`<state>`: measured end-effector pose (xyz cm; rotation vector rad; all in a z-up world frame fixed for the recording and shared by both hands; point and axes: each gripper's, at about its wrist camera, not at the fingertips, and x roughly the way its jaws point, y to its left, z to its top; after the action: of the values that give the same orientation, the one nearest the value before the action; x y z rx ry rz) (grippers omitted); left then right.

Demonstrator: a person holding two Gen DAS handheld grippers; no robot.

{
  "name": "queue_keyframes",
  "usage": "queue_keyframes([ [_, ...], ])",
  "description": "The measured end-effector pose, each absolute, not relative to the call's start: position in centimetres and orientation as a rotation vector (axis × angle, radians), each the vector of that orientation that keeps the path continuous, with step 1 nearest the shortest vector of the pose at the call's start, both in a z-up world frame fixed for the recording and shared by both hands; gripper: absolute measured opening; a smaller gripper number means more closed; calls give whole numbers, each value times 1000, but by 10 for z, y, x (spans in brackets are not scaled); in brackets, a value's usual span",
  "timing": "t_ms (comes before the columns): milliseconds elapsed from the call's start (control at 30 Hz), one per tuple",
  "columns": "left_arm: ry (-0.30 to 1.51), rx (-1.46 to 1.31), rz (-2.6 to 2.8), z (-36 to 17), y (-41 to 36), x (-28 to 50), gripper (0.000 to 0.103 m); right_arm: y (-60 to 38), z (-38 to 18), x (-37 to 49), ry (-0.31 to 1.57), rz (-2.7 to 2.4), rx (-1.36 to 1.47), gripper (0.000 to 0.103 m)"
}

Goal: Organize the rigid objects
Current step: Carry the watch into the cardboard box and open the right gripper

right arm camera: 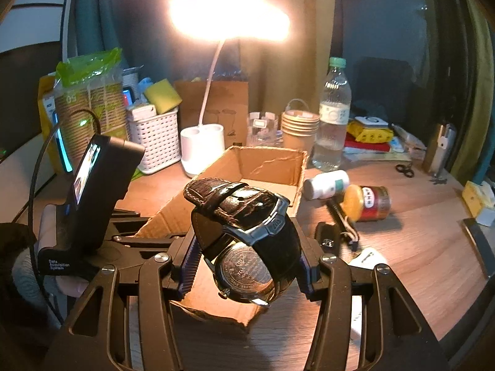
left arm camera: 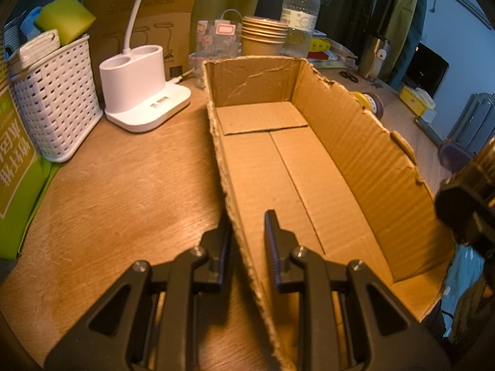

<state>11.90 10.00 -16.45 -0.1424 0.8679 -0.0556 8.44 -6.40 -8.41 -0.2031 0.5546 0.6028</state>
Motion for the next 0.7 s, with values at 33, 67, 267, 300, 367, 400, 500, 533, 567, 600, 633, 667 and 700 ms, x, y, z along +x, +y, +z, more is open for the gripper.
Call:
queue_keyframes([
  [33,868,-142,-56,-164,100,119,22,-63,-86,85,562,609,-202,55],
  [67,868,-142,-56,-165,100,119,22,-62,-87,85,569,612,-202,55],
  [267,868,-142,-55,-164,100,119,22,-55,-97,87,627,643,-213,55],
  [300,868,-142,-55,-164,100,119,22,-54,-98,88,632,644,-216,56],
  [367,868,-142,-55,-164,100,119,22,-53,-101,89,654,649,-219,56],
  [400,868,-142,-55,-164,100,119,22,-53,-102,89,660,650,-220,56],
  [500,869,-143,-55,-164,100,119,22,-54,-99,88,659,658,-221,64],
  [533,865,-142,-57,-164,99,119,22,-54,-98,88,657,667,-216,70],
  [567,872,-139,-51,-166,98,120,22,-55,-97,88,657,683,-206,71],
  [600,873,-145,-55,-167,99,121,22,-56,-97,87,655,680,-204,71],
  [633,872,-145,-54,-167,99,121,22,-58,-95,86,646,672,-201,71],
  [667,872,-143,-53,-168,98,121,22,-60,-94,86,642,669,-196,71],
  [700,872,-143,-52,-168,98,121,22,-61,-94,87,641,666,-193,71],
])
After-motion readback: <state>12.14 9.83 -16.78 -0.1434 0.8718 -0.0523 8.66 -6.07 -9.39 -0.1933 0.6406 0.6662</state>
